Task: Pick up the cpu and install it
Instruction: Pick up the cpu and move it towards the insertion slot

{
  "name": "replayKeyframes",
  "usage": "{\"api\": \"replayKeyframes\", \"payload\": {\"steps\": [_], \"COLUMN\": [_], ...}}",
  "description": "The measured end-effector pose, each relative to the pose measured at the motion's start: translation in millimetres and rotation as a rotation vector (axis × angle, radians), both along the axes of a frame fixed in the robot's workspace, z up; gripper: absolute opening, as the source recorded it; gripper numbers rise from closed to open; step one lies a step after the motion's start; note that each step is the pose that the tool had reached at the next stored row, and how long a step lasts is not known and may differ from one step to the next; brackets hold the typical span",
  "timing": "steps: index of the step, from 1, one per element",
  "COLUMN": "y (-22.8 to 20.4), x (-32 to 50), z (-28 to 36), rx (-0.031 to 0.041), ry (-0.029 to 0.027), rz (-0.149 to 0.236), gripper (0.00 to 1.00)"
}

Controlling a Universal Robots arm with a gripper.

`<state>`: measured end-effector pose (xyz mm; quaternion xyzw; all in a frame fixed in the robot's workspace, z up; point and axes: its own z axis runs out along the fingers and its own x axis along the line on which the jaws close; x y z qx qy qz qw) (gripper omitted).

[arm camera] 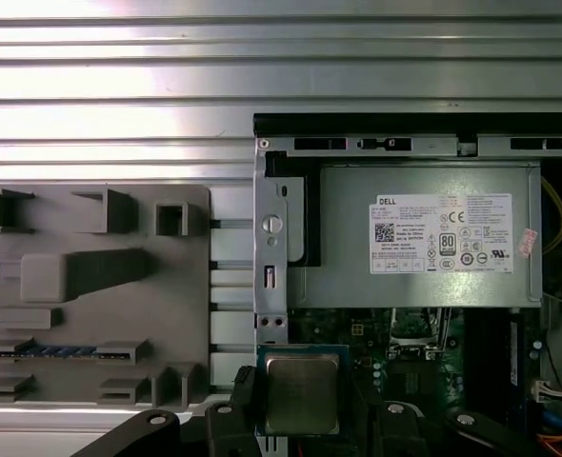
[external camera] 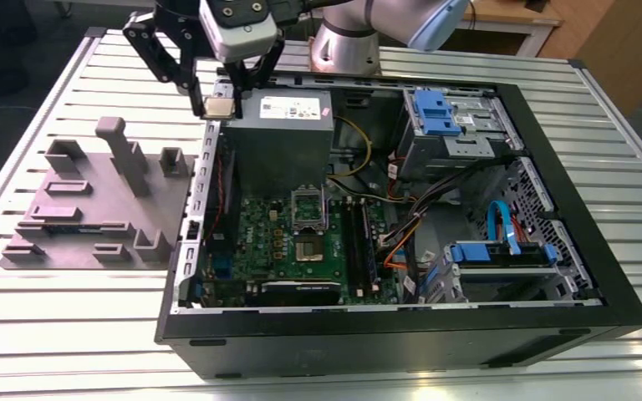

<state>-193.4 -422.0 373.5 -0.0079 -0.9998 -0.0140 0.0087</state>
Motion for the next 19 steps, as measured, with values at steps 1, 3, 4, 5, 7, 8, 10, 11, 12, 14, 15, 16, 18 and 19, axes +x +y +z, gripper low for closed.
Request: {"api": "replayKeyframes", "payload": {"steps": [1,3,4,5,7,8,10,11,12,14,15,16,18,19], "y": [0.0,0.0,0.0,0.0,0.0,0.0,0.0,0.0,0.0,0.0,0.0,0.0,0.0,0.0], "x": [1.2,3.4,4.6,5.7,8.0,9.2,11.5,12.5,13.6,15.6,16.5,17.4,19.2,20.1], "z": [0.0,0.0,0.0,0.0,0.0,0.0,0.0,0.0,0.0,0.0,0.0,0.0,0.0,0.0], "rx": [0.0,0.0,0.0001,0.0,0.0,0.0,0.0,0.0001,0.0,0.0,0.0,0.0,0.0001,0.0], "ry": [0.0,0.0,0.0,0.0,0.0,0.0,0.0,0.0,0.0,0.0,0.0,0.0,0.0,0.0], "rz": [0.0,0.0,0.0,0.0,0.0,0.0,0.0,0.0,0.0,0.0,0.0,0.0,0.0,0.0], "gripper": [0.47,0.47,0.47,0.47,0.47,0.47,0.47,0.47,0.47,0.47,0.47,0.47,0.47,0.47]}}
